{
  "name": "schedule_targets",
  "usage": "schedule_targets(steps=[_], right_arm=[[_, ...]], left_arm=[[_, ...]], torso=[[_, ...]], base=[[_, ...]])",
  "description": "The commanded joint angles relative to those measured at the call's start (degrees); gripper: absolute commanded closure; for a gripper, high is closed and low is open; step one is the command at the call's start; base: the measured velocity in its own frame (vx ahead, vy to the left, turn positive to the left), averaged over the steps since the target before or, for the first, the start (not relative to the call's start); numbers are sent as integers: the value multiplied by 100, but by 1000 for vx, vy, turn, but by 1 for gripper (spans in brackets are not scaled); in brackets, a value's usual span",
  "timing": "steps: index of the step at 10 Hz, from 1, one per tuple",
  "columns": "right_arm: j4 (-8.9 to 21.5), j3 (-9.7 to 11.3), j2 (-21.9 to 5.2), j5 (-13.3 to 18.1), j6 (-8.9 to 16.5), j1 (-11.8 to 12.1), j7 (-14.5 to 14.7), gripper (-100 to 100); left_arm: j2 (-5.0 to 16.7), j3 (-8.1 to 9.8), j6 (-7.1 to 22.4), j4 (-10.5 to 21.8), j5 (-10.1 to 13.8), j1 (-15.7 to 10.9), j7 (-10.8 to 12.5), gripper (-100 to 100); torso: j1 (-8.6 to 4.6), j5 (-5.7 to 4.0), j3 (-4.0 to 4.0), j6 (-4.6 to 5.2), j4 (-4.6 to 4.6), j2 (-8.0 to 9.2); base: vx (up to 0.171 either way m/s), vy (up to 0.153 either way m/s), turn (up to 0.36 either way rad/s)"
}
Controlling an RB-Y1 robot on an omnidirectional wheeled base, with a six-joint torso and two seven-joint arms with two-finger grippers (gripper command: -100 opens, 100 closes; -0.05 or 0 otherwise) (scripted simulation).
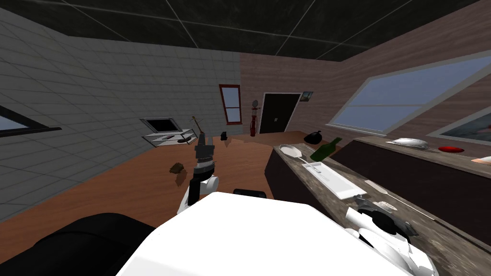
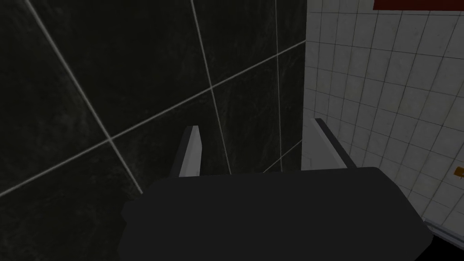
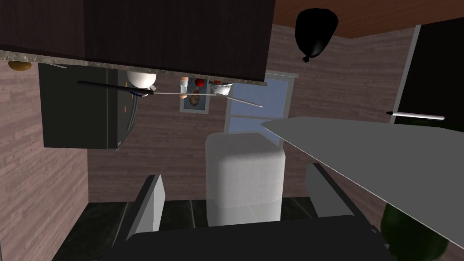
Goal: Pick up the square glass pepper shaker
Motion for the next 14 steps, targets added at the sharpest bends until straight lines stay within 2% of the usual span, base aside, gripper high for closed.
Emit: schedule_targets(steps=[1, 2, 3, 4, 5, 6, 8, 9, 10, 11, 12, 13, 14], right_arm=[[-52, 103, 13, 286, 47, 14, -286, -100], [-52, 103, 13, 288, 47, 14, -444, -100], [-301, 369, 169, 544, 185, -9, -606, -100], [-301, 438, 169, 746, 185, -9, -719, -100], [-301, 641, 169, 907, 185, -9, -891, -100], [-301, 641, 169, 1065, 185, -9, -1064, -100], [-301, 641, 169, 1065, 185, -9, -1301, -100], [-551, 928, 325, 1342, 322, -32, -1510, -100], [-551, 1086, 325, 1483, 322, -32, -1676, -100], [-551, 1180, 325, 1640, 322, -32, -1862, -100], [-551, 1180, 325, 1835, 322, -32, -2011, -100], [-551, 1180, 325, 1843, 322, -32, -2150, -100], [-801, 1460, 480, 2091, 460, -55, -2329, -100]], left_arm=[[0, 0, 0, 0, 0, 0, 0, 0], [0, 0, 0, 0, 0, -1, 0, 0], [0, 0, 0, 0, 0, -1, 0, 0], [0, 1, 0, 0, 0, 1, 0, 0], [0, 1, 0, 0, 0, 1, 0, 0], [0, 0, 0, 0, 0, 0, 0, 0], [0, 0, 0, 0, 0, -1, 0, 0], [0, 0, 0, 0, 0, -1, 0, 0], [0, 1, 0, 0, 0, 1, 0, 0], [0, 1, 0, 0, 0, 1, 0, 0], [0, 0, 0, 0, 0, 0, 0, 0], [0, 0, 0, 0, 0, -1, 0, 0], [0, 0, 0, 0, 0, -1, 0, 0]], torso=[[0, 0, 0, 0, 0, 0], [-1, -5, 2, -12, 2, 2], [0, -6, 3, -13, 3, 4], [-17, -9, -6, -4, -1, -11], [-16, -9, -10, -7, -3, -19], [-7, -8, -9, -15, -2, -16], [1, -6, -1, -17, 1, -3], [2, -6, 1, -17, 2, 1], [-15, -9, -8, -10, -1, -15], [-12, -10, -14, -13, -4, -26], [-3, -8, -12, -20, -3, -22], [0, -7, -5, -19, 0, -10], [0, -7, 0, -18, 2, 0]], base=[[9, -7, 58], [-6, -1, 44], [46, -61, -378], [69, -48, -385], [46, -9, -108], [23, 4, 23], [3, 3, 6], [54, -52, -345], [85, -42, -400], [53, -2, -128], [15, 5, 25], [-5, 3, 21], [55, -34, -298]])
